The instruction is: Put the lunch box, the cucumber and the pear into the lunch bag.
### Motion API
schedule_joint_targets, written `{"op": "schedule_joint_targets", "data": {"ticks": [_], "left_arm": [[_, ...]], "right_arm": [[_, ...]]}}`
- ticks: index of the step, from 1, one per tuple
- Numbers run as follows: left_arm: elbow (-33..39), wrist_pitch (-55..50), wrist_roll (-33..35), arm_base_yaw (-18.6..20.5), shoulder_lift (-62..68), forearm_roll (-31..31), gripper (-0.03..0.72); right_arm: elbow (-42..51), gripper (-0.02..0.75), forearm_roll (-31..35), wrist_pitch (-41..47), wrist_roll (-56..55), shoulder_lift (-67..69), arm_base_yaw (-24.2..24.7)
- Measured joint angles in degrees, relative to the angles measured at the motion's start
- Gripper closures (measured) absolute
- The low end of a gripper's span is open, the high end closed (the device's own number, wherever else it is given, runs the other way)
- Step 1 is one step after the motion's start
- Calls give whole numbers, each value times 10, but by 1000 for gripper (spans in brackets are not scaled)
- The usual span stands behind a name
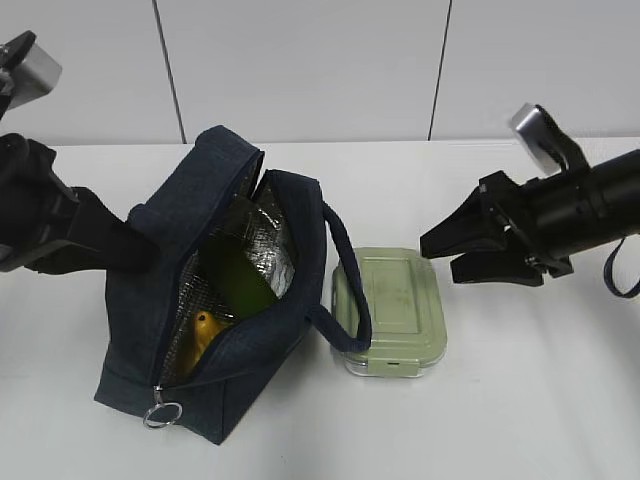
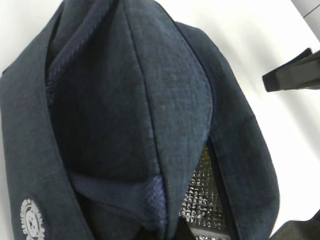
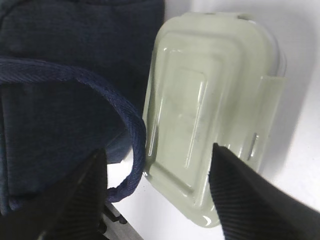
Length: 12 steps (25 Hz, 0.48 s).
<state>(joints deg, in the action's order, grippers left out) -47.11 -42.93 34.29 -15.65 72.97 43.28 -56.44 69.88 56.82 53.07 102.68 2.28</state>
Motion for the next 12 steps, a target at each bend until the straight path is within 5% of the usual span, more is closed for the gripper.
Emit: {"op": "schedule_joint_targets", "data": {"ticks": [12], "left_arm": [[0,-1,0,0,0,0,687]], "right_arm": [[0,239,25,-1,61,69,11]]}}
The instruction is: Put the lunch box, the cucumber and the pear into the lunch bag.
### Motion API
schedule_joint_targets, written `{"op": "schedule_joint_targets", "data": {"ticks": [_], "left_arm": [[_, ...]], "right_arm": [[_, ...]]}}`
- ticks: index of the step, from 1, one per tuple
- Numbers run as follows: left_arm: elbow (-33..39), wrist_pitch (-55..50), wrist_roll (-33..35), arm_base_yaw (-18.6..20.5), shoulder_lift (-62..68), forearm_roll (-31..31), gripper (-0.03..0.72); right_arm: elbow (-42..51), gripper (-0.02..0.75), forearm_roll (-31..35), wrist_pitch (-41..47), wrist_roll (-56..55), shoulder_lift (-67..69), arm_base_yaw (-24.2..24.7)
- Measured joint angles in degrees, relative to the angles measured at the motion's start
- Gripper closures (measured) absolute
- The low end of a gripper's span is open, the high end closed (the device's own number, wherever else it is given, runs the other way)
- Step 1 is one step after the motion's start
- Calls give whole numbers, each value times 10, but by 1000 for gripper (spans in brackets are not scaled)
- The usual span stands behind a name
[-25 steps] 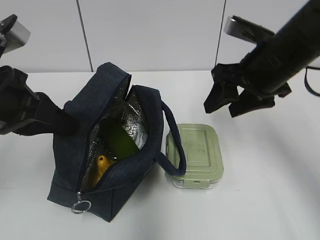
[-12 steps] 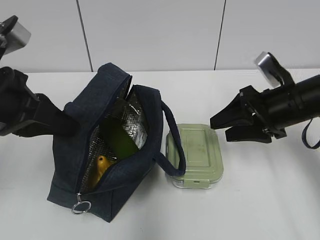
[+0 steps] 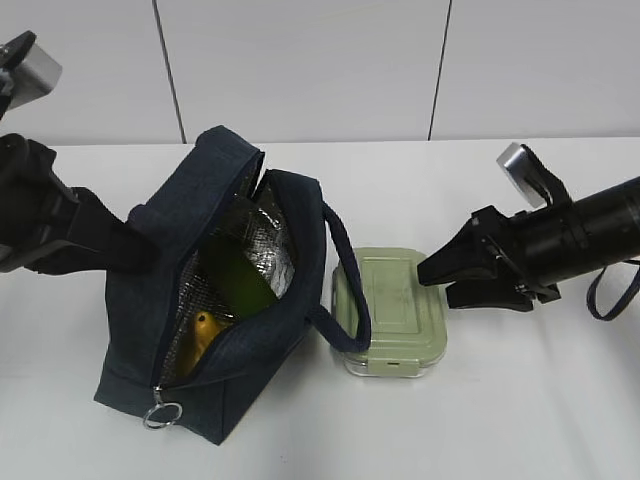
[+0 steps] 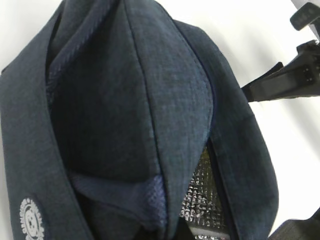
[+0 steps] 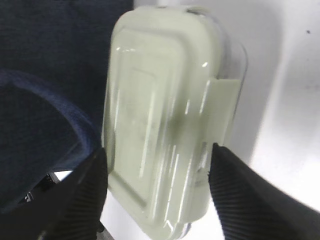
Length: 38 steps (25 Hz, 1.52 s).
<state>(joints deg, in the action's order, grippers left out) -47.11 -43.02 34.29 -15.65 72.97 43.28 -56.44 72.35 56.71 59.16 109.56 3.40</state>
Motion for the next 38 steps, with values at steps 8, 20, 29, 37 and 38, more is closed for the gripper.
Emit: {"op": "schedule_joint_targets", "data": {"ticks": [8,20,29,37,38], "left_arm": [[0,1,0,0,0,0,687],[0,1,0,0,0,0,687],[0,2,0,0,0,0,687],[0,4,0,0,0,0,687],[0,5,0,0,0,0,687]], "right_arm": [[0,239,25,-20,34,29,4],[0,239,55,-1,74,68,4],[-14,239,48,24,92,83,4],[-34,241,-4,34,80,91,4],[-34,241,-5,35,80,91,4]]}}
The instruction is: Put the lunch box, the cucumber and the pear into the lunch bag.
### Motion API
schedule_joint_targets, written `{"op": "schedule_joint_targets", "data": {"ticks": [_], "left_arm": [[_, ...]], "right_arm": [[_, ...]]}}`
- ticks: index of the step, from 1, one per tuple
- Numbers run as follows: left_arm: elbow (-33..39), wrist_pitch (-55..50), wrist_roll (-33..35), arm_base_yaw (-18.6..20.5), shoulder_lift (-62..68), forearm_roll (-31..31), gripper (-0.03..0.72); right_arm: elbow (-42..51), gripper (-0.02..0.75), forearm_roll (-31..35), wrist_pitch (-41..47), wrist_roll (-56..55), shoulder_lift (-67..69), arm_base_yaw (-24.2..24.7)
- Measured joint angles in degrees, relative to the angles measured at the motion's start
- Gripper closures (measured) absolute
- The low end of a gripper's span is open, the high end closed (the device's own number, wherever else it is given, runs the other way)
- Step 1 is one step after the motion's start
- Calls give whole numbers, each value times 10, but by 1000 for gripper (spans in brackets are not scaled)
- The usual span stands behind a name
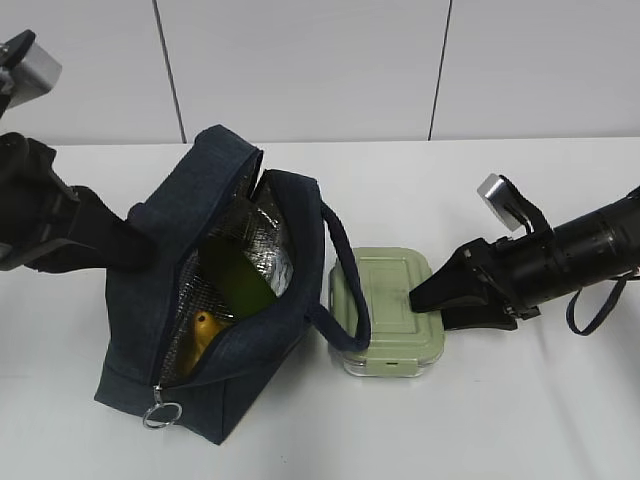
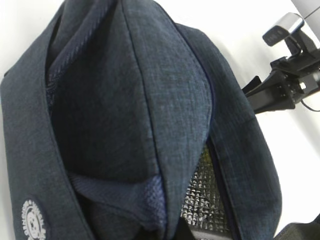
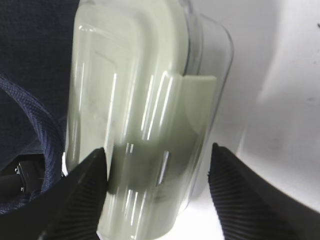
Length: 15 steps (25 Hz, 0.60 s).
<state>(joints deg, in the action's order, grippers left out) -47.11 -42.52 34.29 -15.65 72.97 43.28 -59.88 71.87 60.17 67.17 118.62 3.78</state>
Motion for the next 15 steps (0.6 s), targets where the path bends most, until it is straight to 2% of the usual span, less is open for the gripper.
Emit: {"op": "schedule_joint_targets", "data": {"ticks": [15], "left_arm": [[0,5,1,-15,0,0,687]], "right_arm": [[0,241,0,-10,-24,0,-11]]}}
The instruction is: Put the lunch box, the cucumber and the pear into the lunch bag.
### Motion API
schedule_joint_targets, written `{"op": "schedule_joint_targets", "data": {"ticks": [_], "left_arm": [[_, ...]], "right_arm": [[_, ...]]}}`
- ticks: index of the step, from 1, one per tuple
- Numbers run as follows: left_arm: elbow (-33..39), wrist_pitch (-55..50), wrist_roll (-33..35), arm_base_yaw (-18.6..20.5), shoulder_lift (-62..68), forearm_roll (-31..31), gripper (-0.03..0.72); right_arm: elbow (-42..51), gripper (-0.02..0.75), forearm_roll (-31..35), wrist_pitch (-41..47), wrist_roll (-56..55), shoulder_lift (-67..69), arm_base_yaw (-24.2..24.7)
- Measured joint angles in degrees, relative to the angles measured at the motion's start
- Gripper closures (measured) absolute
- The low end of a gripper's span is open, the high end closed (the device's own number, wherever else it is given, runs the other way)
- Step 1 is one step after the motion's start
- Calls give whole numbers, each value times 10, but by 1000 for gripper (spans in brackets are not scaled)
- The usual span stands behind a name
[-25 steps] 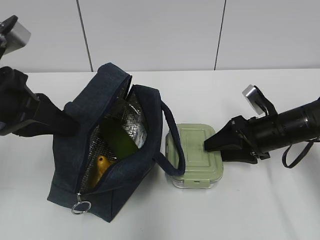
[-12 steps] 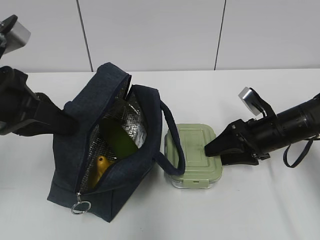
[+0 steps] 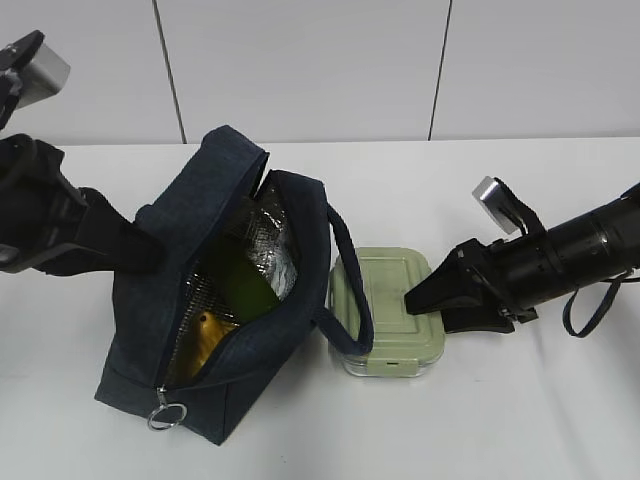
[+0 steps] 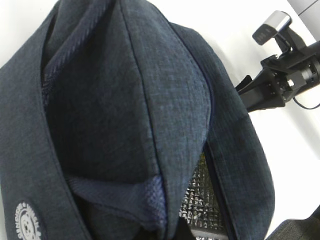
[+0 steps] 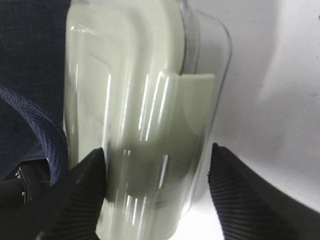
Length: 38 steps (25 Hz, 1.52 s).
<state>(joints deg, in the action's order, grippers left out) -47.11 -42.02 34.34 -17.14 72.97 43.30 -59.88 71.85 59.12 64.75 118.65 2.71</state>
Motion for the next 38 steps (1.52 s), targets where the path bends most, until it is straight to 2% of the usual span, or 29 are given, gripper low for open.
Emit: {"op": "schedule_joint_targets", "data": {"ticks": [11,17,24,31,38], "left_arm": [[0,0,0,0,0,0,687],[0,0,0,0,0,0,687],[0,0,0,0,0,0,687],[0,0,0,0,0,0,687],[0,0,0,0,0,0,687]], "right_arm": [[0,241,-1,0,-10,0,-2],[0,243,-4,-7,-10,0,-25],[-1,376,2,-3,-16,0,-28],[-3,396,2,-1,-17,0,-28],[-3,398,-12,-27,-22,-45,20]]}}
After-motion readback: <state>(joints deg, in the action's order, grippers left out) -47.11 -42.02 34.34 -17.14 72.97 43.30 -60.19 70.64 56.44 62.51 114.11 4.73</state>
